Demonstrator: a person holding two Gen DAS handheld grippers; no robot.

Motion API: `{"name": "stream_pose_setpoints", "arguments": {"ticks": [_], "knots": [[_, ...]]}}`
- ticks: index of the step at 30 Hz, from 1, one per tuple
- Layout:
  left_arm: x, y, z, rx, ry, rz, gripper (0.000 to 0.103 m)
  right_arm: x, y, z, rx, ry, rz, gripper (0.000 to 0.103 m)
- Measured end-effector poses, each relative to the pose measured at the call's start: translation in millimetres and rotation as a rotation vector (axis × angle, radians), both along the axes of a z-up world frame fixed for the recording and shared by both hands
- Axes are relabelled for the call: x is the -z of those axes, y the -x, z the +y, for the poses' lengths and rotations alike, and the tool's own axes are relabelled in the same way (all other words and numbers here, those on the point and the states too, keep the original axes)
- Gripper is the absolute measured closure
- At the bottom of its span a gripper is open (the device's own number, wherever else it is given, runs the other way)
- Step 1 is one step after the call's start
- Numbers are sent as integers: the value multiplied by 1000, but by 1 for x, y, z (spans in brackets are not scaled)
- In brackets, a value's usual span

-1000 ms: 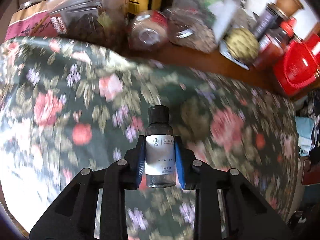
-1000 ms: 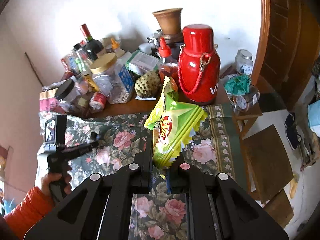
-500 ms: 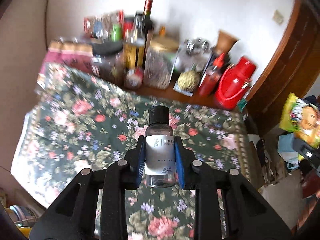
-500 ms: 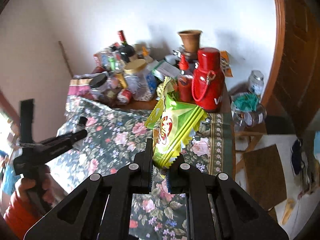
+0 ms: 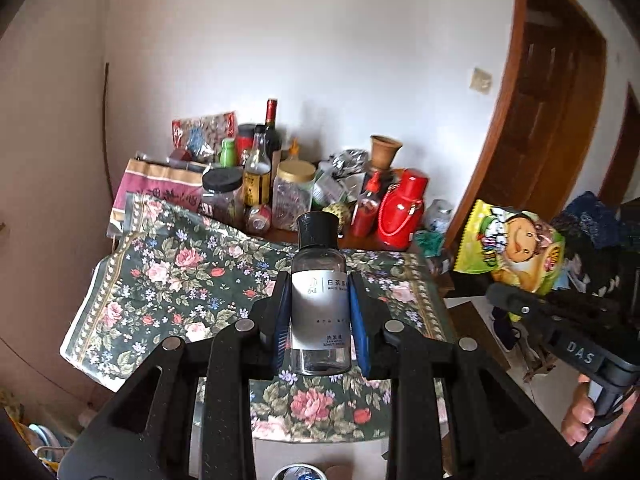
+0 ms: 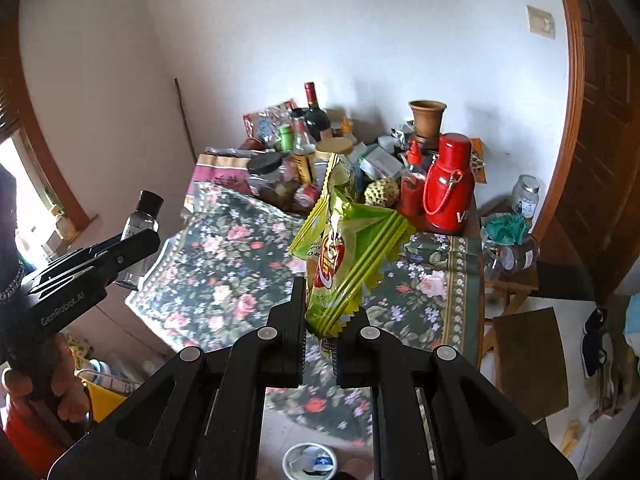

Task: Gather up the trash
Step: 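Carry the snack packet and small bottle down toward the white bucket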

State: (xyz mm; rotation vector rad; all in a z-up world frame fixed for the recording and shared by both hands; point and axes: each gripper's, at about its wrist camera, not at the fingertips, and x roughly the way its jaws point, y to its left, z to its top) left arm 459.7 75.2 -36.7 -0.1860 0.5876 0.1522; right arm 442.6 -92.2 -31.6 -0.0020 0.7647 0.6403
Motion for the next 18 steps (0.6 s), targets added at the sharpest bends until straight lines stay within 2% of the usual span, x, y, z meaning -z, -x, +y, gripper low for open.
{"name": "stream_pose_setpoints", "arguments": {"ticks": [6, 14, 18], "knots": [[-4, 71, 12, 63, -17, -13, 76, -3, 66, 16, 52, -11, -4, 94], [7, 181, 25, 118, -7, -7, 76, 16, 152, 32, 131, -38, 68, 94], [13, 219, 25, 152, -11, 0, 76, 22, 199, 35, 170, -19, 80, 94]]}}
